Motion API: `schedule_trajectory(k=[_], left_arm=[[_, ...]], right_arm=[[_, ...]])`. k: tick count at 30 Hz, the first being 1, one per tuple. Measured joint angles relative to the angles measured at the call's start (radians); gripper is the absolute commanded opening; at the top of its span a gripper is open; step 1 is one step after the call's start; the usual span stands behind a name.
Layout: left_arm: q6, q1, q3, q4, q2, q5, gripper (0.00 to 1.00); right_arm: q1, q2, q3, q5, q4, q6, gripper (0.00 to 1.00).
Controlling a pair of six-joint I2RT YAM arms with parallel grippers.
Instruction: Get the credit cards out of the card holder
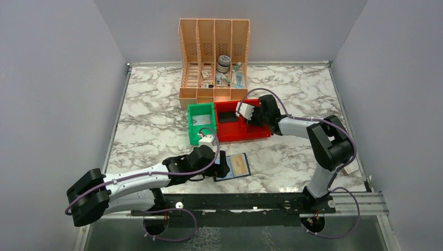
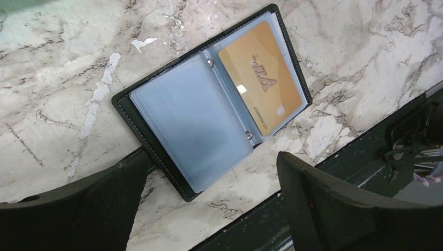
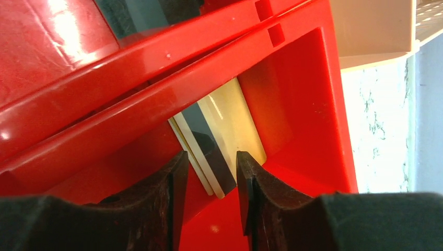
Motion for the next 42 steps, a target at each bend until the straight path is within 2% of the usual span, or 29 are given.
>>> schedule_trajectory(k=[8, 12, 14, 16, 20, 25, 28, 32, 35, 38, 42], left_arm=[[0.0, 0.0, 0.0, 0.003, -0.014, 0.001, 0.96], [0.0, 0.0, 0.0, 0.016, -0.024, 0.002, 0.96], [-0.001, 0.0, 0.0, 0.034, -0.029, 0.002, 0.96], [-0.001, 0.0, 0.0, 0.051, -0.03, 0.004, 0.96], [-0.003, 0.0, 0.0, 0.09, -0.029, 0.005, 0.99], [-0.003, 0.0, 0.0, 0.151, -0.029, 0.003, 0.99], [-0.003, 0.0, 0.0, 0.162, -0.029, -0.008, 0.99], [-0.004, 0.0, -0.001, 0.16, -0.031, -0.029, 0.99], [-0.012, 0.0, -0.022, 0.18, -0.054, -0.037, 0.99], [-0.016, 0.0, -0.066, 0.227, -0.089, -0.036, 0.99], [-0.019, 0.0, -0.116, 0.28, -0.116, -0.034, 0.99]], right_arm=[[0.0, -0.02, 0.0, 0.008, -0.015, 0.027, 0.42], [0.0, -0.053, 0.0, 0.016, -0.038, 0.068, 0.47], [0.0, -0.101, -0.002, 0.028, -0.045, 0.116, 0.52], [0.0, -0.177, -0.014, 0.042, -0.025, 0.19, 0.52], [0.0, -0.393, -0.091, 0.077, 0.064, 0.423, 0.54], [0.0, -0.612, -0.186, 0.132, 0.111, 0.852, 0.99], [0.0, -0.671, -0.2, 0.135, 0.066, 1.053, 1.0], [-0.002, -0.71, -0.242, 0.077, 0.023, 1.22, 1.0], [-0.002, -0.76, -0.33, -0.036, 0.02, 1.288, 1.0], [-0.002, -0.798, -0.411, -0.188, 0.026, 1.344, 0.96], [-0.002, -0.779, -0.435, -0.343, 0.017, 1.399, 0.91]])
